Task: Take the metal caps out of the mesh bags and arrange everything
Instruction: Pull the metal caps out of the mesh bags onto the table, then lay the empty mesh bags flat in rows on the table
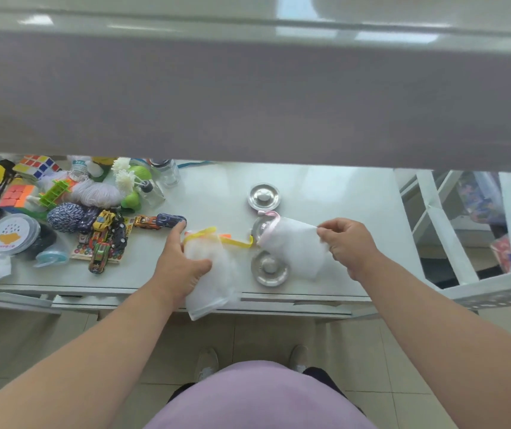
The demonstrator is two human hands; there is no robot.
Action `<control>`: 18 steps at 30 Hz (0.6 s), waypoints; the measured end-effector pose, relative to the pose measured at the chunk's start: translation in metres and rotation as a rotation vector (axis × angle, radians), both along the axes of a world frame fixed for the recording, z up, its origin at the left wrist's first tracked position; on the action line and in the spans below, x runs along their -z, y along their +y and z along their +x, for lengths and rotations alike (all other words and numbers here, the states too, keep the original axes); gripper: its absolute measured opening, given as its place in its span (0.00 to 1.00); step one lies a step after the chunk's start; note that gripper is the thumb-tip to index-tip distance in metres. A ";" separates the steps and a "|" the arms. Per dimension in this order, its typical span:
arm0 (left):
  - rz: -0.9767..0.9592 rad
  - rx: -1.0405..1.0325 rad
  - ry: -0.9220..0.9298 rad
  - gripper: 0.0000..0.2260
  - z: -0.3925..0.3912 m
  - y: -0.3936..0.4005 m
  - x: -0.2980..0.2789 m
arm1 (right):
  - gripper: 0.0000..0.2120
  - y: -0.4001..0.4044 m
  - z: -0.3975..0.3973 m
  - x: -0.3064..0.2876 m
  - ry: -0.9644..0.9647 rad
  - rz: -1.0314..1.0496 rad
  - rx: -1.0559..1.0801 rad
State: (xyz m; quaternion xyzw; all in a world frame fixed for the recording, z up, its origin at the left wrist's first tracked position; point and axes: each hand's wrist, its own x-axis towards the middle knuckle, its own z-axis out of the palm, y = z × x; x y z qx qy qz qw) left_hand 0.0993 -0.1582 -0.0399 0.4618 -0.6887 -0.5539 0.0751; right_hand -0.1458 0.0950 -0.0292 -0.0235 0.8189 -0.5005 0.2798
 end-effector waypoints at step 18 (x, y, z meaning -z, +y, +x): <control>-0.109 -0.220 -0.274 0.35 -0.007 0.015 0.000 | 0.05 0.021 -0.069 0.037 -0.189 -0.131 0.238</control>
